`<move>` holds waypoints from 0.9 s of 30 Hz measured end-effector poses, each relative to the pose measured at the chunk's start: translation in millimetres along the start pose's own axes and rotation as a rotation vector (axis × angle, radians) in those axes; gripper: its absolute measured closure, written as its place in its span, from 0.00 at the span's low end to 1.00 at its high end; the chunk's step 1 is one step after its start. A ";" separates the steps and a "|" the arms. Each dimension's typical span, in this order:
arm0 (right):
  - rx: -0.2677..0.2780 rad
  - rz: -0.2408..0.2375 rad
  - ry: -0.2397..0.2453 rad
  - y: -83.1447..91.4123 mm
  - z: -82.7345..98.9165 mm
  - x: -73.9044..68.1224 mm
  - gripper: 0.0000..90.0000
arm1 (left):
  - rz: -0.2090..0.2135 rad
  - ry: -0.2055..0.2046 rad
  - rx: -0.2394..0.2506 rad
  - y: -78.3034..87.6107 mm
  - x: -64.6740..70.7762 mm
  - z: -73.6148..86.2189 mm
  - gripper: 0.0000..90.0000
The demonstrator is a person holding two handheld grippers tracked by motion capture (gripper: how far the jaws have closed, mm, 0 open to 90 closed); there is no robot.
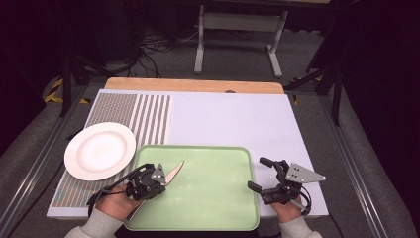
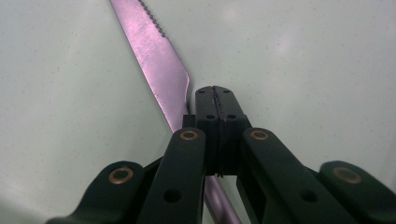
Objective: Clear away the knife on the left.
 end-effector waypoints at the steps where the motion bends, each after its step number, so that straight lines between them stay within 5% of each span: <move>1: 0.000 0.000 0.000 0.0 0.0 0.0 0.07 | -0.002 -0.004 0.004 -0.1 -1.7 0.2 1.00; 4: 0.000 0.001 -0.001 0.0 0.1 0.1 0.07 | 0.003 0.045 -0.001 0.5 -4.3 2.4 1.00; 27: 0.000 0.004 -0.001 0.1 0.5 0.9 0.07 | -0.013 0.189 0.006 4.4 -21.9 18.6 1.00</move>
Point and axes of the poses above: each handheld gripper's, and its own axes: y roughly backward along the jaws, z roughly out of its underside, x roughly to its right, the point moved 1 cm from there along -y, roughly forward along the jaws, and after that the axes turned 4 degrees about -z, right-handed, at the moved point
